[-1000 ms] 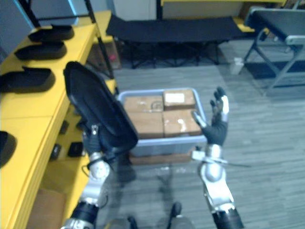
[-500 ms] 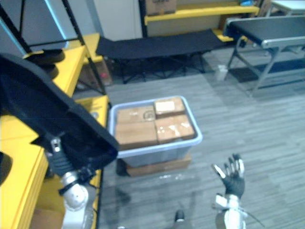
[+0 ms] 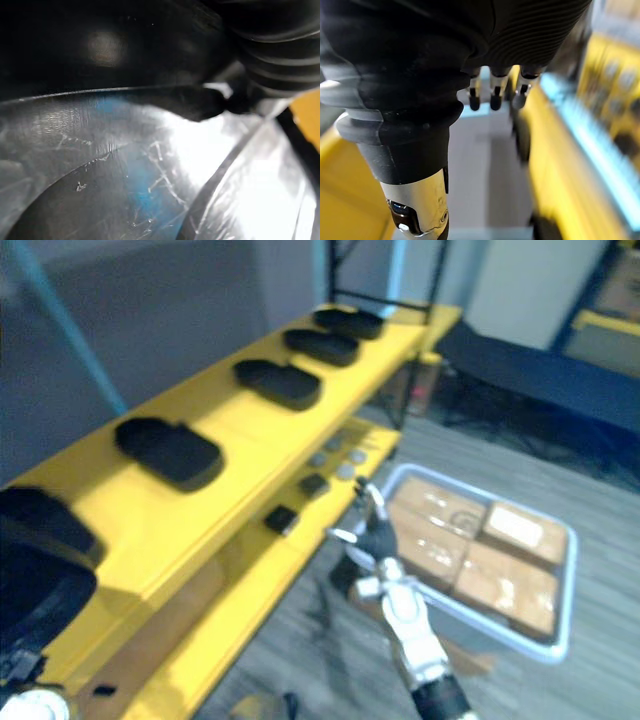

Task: Walk over and take plastic housings, then place them on the shelf

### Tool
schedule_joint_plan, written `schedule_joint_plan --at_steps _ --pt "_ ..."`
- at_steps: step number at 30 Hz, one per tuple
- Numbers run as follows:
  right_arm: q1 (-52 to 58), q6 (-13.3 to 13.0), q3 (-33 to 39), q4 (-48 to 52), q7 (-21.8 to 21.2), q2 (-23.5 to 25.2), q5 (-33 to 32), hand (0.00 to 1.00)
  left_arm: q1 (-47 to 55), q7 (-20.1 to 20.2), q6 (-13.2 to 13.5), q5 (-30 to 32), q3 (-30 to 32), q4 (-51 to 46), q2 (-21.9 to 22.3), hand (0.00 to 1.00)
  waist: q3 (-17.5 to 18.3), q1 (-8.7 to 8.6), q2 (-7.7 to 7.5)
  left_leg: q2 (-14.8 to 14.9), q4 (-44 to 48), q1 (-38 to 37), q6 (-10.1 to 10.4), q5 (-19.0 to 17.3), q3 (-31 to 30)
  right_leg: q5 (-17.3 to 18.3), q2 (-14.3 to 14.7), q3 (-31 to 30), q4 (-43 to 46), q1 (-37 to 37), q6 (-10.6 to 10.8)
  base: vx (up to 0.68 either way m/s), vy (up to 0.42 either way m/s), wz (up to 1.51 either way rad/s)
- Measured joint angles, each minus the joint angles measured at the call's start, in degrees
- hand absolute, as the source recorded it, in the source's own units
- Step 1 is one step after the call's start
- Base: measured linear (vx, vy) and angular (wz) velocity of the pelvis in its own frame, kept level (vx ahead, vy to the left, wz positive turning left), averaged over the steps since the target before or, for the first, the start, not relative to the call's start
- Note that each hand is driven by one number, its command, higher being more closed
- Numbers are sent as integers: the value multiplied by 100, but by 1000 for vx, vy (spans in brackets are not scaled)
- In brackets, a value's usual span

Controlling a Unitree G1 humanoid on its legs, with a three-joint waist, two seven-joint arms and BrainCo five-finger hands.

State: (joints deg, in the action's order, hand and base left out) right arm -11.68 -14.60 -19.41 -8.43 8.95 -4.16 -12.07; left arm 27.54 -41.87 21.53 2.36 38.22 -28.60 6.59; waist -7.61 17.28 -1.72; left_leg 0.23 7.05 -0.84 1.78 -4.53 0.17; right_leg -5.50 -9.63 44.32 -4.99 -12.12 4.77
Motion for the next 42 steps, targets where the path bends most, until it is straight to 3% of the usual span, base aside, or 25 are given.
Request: schedule_joint_plan --at_steps 4,7,13,16,18,20,22,23,25,27,29,30,34,37,42 --pt "-6 243 24 -2 -18 4 -66 0 60 351 190 45 33 -61 102 100 52 54 -74 -66 115 47 -46 -61 4 101 -72 -4 39 -25 72 63 69 -1" --pt "175 389 142 2 -80 -138 -57 0 52 574 198 34 24 -72 94 100 -5 -168 22 -63 578 307 -104 -316 -79 169 -34 200 40 -140 105 -17 24 21" --pt "716 412 516 13 -179 -357 231 0 -63 745 366 -559 -79 -71 59 100 -98 -275 139 -29 631 305 -162 -408 54 383 -203 487 395 -259 218 15 61 31" --pt "713 323 729 108 -375 -441 235 0 -189 983 652 -703 -184 -87 -6 100 -140 -381 110 -121 625 422 -168 -371 -80 696 -445 512 1073 -47 227 40 72 42" --pt "804 203 922 176 -403 -521 356 0 -604 1490 737 -721 -616 -158 -285 100 -250 -609 108 -335 565 490 -173 -149 -570 930 -711 -45 1839 101 4 56 120 122" --pt "953 92 1077 176 -397 -586 408 0 -1123 2223 884 -933 -1115 -180 -897 100 -331 -782 29 -433 410 473 -185 59 -921 1204 -951 -939 2762 477 -163 81 59 121" --pt "957 -246 1211 180 -402 -612 662 0 -1446 2692 907 -1098 -1392 -169 -1440 100 -418 -859 -112 -567 489 661 -166 132 -924 1479 -1071 -1305 3029 692 -139 34 -29 57" --pt "845 -466 1318 181 -396 -697 861 0 -1602 2869 907 -1079 -1486 -159 -1571 100 -516 -856 -160 -605 605 788 -164 131 -786 1603 -1121 -1318 2916 706 -3 -23 -35 -11" --pt "522 -684 1426 190 -389 -865 1092 0 -1622 2987 910 -1095 -1486 -140 -1560 100 -721 -854 -23 -529 725 893 -159 127 -496 1642 -1058 -1321 2613 713 237 -56 -48 -56" --pt "246 -793 1506 312 -387 -1140 1304 0 -1636 3137 906 -1097 -1486 -45 -1559 100 -967 -864 244 -359 736 896 -137 116 -238 1626 -931 -1431 2387 770 298 -140 -77 -78" --pt "101 -820 1525 412 -405 -1241 1390 0 -1661 3149 920 -1093 -1487 -41 -1559 100 -1064 -883 333 -226 736 1023 -84 116 -66 1683 -882 -1529 2433 1023 376 -173 -79 -57" --pt "86 -824 1532 423 -406 -1248 1470 0 -1748 3125 938 -1091 -1493 39 -1562 100 -1150 -918 334 -150 736 1101 -36 138 19 1756 -877 -1640 2640 1253 300 -156 -75 -26" --pt "91 -871 1520 427 -404 -1147 1519 0 -1852 2899 948 -1093 -1498 312 -1555 100 -1352 -1022 171 -133 801 1100 26 157 43 1978 -971 -1745 3097 1443 220 -111 -66 -8" --pt "162 -1101 1541 456 -391 -1108 1498 0 -1813 2693 947 -1091 -1557 413 -1464 100 -1459 -1032 124 -148 1121 1223 66 40 29 2177 -1094 -1725 3462 1518 200 -86 -41 13" --pt "455 -1169 1541 512 -361 -595 1196 0 -1486 2445 947 -866 -1593 399 -1380 100 -1424 -1026 161 -244 1731 1271 -27 -394 21 2519 -1339 -1278 3676 974 366 -11 25 39"
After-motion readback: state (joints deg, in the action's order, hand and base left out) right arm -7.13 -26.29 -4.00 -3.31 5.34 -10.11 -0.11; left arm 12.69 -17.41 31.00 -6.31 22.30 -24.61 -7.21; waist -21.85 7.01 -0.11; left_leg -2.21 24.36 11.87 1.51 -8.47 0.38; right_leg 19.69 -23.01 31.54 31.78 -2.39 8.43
